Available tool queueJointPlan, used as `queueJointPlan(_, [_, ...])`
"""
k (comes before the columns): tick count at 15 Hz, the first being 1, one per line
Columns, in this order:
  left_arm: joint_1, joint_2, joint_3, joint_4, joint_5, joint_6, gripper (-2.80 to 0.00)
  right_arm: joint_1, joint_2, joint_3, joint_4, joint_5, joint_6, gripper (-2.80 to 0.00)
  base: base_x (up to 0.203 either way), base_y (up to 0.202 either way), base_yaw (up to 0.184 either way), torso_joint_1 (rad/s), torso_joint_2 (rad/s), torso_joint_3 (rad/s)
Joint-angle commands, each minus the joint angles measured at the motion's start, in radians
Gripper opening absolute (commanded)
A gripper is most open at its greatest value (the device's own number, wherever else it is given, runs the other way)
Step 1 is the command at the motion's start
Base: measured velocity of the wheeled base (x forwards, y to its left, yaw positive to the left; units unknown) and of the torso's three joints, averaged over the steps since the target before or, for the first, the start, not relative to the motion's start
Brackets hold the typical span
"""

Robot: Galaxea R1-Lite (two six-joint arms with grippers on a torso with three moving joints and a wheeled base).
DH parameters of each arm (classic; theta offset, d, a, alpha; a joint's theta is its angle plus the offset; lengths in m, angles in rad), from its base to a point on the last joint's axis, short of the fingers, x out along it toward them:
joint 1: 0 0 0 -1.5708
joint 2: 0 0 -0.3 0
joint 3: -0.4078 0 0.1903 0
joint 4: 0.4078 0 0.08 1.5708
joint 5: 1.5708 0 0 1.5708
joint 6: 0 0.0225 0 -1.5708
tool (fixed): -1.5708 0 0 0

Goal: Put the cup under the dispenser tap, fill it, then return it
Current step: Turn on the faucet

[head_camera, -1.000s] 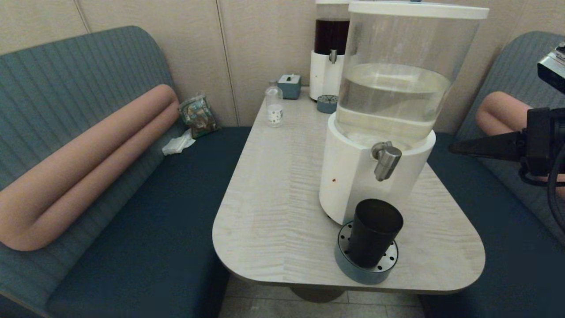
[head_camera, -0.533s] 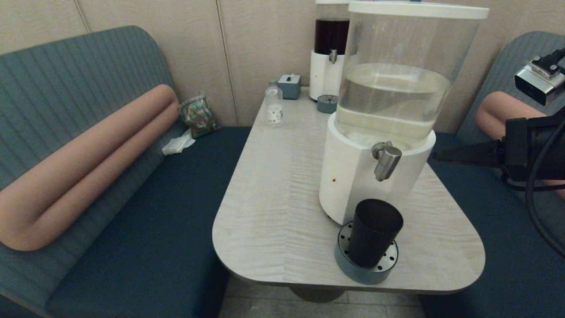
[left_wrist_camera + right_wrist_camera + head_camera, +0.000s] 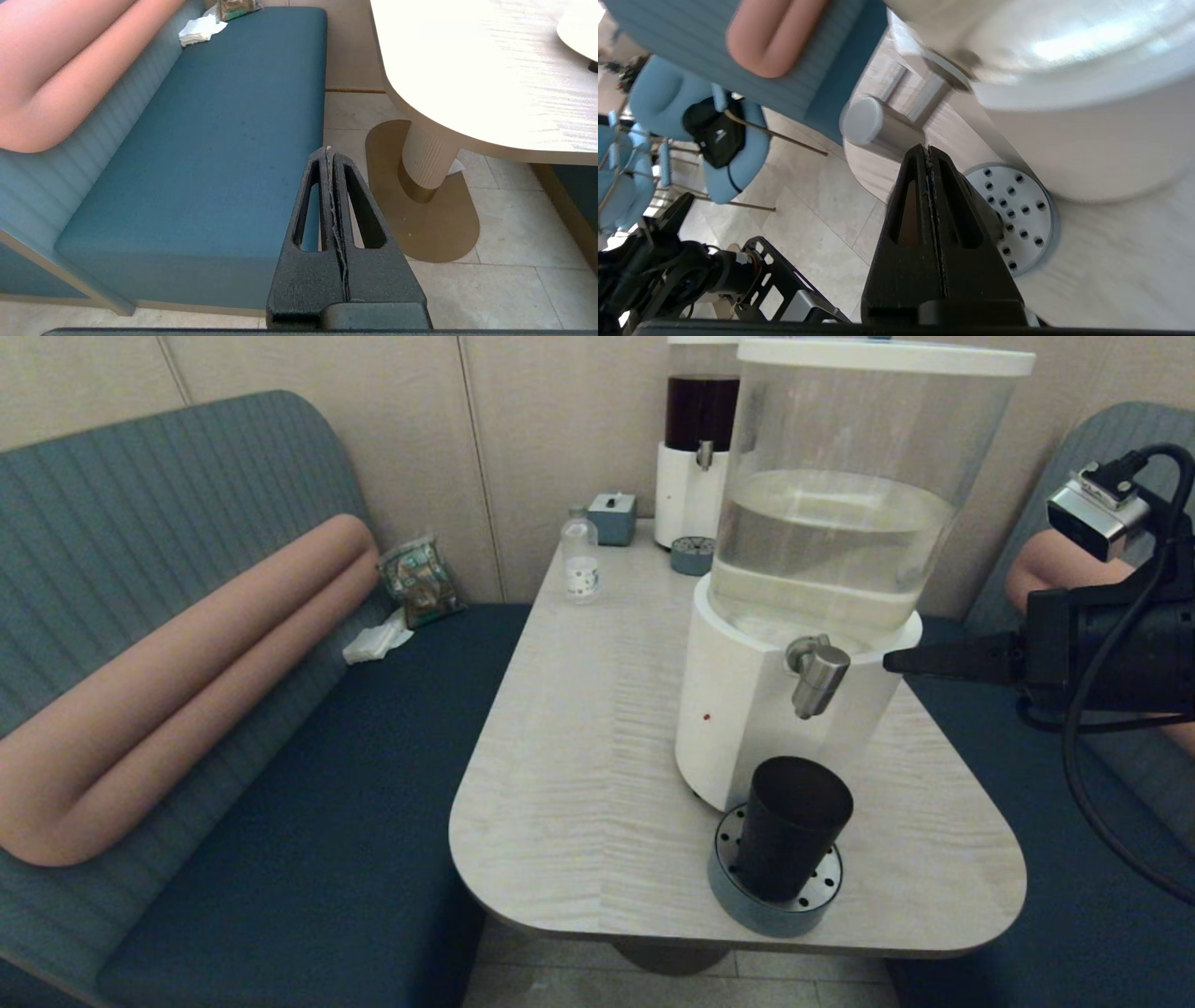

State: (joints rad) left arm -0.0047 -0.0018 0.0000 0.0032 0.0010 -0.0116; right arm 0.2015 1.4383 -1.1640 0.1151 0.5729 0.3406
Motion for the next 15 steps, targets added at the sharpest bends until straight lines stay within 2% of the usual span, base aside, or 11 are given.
queueJointPlan(1, [-0.001, 0.002, 0.000, 0.000, 0.001, -0.001, -2.80, 0.003, 0.008, 0.000, -0.002, 0.010, 0.001, -2.80, 0.000, 0.000, 0.000, 0.000, 0.00, 0.000])
queueJointPlan(7, [0.000, 0.002, 0.000, 0.000, 0.001, -0.001, -2.80, 0.029, 0.021, -0.003, -0.060, 0.024, 0.000, -2.80, 0.000, 0.000, 0.000, 0.000, 0.00, 0.000])
queueJointPlan(15, [-0.001, 0.002, 0.000, 0.000, 0.001, -0.001, -2.80, 0.032, 0.060, -0.011, -0.063, 0.032, -0.008, -2.80, 0.000, 0.000, 0.000, 0.000, 0.00, 0.000])
